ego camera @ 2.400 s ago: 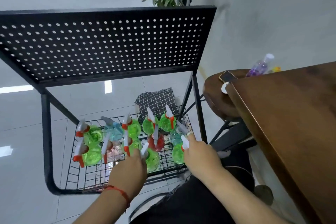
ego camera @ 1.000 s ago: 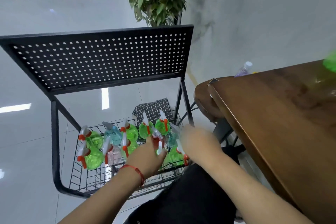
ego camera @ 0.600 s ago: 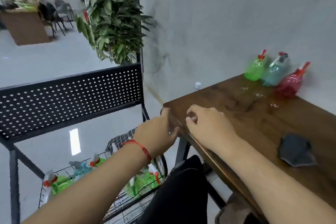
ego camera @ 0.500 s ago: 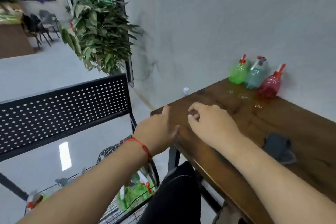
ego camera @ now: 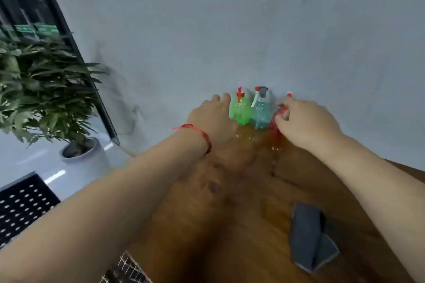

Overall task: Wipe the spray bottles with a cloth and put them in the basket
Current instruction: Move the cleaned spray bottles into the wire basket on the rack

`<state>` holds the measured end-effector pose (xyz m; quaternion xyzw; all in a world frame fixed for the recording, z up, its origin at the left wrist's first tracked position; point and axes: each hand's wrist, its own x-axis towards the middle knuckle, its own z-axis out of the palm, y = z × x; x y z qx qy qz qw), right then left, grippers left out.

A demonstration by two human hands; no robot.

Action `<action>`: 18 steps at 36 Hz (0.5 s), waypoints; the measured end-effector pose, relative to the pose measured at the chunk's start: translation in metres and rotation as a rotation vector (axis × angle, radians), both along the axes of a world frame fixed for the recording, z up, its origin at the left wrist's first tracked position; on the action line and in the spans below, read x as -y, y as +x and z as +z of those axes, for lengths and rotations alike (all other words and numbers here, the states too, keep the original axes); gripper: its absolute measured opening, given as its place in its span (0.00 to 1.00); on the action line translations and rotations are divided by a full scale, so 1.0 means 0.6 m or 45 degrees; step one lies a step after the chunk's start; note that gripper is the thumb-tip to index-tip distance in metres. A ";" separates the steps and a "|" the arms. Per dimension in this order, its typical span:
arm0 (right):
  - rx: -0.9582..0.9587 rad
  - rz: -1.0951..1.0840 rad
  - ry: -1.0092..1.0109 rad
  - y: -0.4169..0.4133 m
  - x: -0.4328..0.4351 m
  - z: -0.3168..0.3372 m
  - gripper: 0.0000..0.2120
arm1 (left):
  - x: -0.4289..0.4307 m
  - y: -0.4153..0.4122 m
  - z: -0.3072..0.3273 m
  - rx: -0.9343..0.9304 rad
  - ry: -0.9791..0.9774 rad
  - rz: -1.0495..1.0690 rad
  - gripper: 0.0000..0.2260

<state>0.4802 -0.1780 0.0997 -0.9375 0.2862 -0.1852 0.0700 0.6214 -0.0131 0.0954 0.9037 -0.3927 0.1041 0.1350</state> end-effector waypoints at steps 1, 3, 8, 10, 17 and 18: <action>-0.003 -0.023 -0.012 0.012 0.026 -0.002 0.21 | 0.026 0.024 0.001 -0.002 0.008 -0.001 0.22; 0.000 -0.073 0.000 0.034 0.074 -0.006 0.23 | 0.078 0.069 0.004 -0.014 0.018 0.005 0.21; -0.033 -0.166 0.047 0.087 0.159 -0.020 0.23 | 0.193 0.164 0.012 -0.031 0.027 0.021 0.19; -0.073 -0.155 0.046 0.106 0.176 -0.026 0.23 | 0.225 0.195 0.014 -0.009 0.100 0.018 0.17; 0.017 -0.136 0.015 0.132 0.198 -0.055 0.11 | 0.272 0.234 -0.013 -0.125 0.022 0.078 0.11; 0.034 -0.138 0.023 0.129 0.198 -0.060 0.09 | 0.270 0.229 -0.018 -0.162 -0.026 0.091 0.12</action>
